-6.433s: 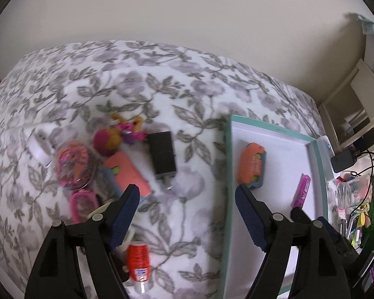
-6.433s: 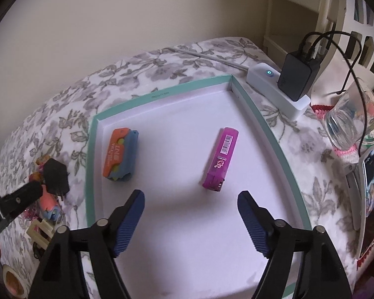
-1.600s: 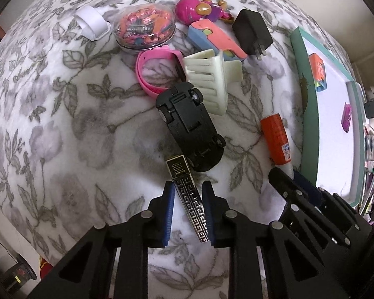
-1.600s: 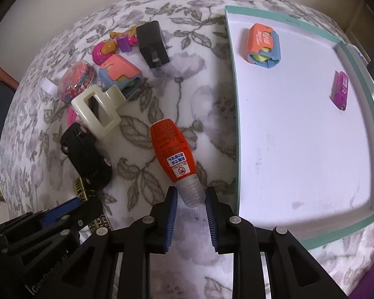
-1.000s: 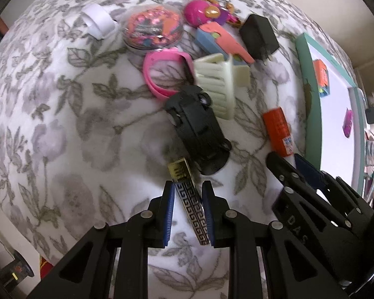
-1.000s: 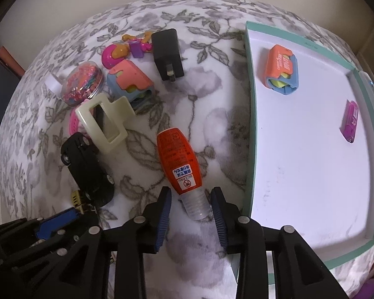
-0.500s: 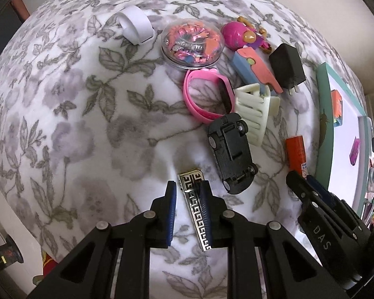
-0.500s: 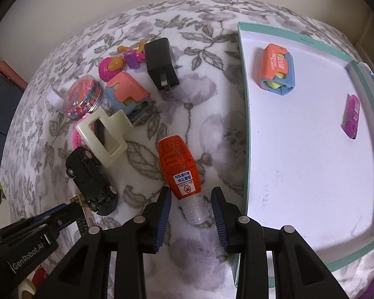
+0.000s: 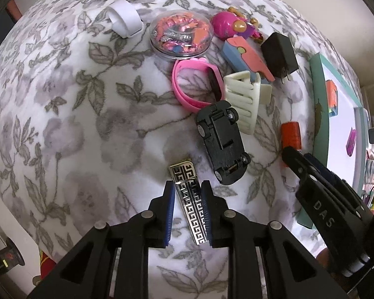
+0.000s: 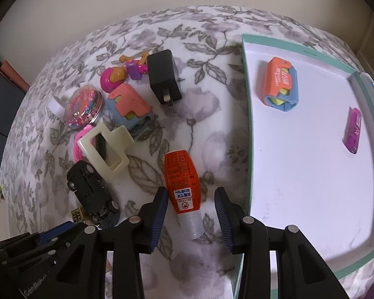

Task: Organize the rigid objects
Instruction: 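Close the left gripper on the gold bar while the right lifts the red bottle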

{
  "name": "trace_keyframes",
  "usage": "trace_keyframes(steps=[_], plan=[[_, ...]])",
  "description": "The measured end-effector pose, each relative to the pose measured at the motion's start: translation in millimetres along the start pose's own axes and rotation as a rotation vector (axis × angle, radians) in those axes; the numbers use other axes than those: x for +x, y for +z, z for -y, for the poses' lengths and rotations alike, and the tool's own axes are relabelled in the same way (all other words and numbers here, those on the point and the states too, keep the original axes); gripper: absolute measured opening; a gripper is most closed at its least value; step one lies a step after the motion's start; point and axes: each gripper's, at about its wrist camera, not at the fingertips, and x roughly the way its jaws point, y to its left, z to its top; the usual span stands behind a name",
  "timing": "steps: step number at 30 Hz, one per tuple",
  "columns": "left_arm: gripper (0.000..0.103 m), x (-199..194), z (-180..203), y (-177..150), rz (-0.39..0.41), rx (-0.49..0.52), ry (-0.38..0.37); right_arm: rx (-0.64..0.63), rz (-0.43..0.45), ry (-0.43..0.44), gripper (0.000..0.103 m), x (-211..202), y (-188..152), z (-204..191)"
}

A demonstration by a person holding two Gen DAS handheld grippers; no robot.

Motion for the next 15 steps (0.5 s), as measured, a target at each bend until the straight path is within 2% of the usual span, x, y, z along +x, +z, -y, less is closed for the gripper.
trace_keyframes(steps=[5, 7, 8, 9, 10, 12, 15], plan=[[0.023, 9, 19, 3, 0.004, 0.031, 0.023, -0.032, -0.006, -0.029, 0.043, 7, 2, -8], [0.028, 12, 22, 2, -0.002, 0.045, 0.028, -0.03, -0.01, -0.03, 0.042, 8, 3, -7], [0.037, 15, 23, 1, -0.017, 0.051, 0.028, -0.028, -0.012, -0.026, 0.04, 7, 3, -6], [0.041, 23, 24, 0, -0.051, 0.051, 0.024, -0.022, -0.014, -0.024, 0.035, 8, 3, -6], [0.041, 28, 25, -1, -0.073, 0.049, 0.015, -0.016, -0.017, -0.028, 0.03, 8, 4, -5], [0.042, 26, 29, -1, -0.052, 0.067, 0.029, -0.001, -0.025, -0.033, 0.026, 7, 3, -2], [0.042, 29, 31, -3, -0.056, 0.075, 0.032, 0.013, -0.034, -0.025, 0.026, 5, 1, 2]])
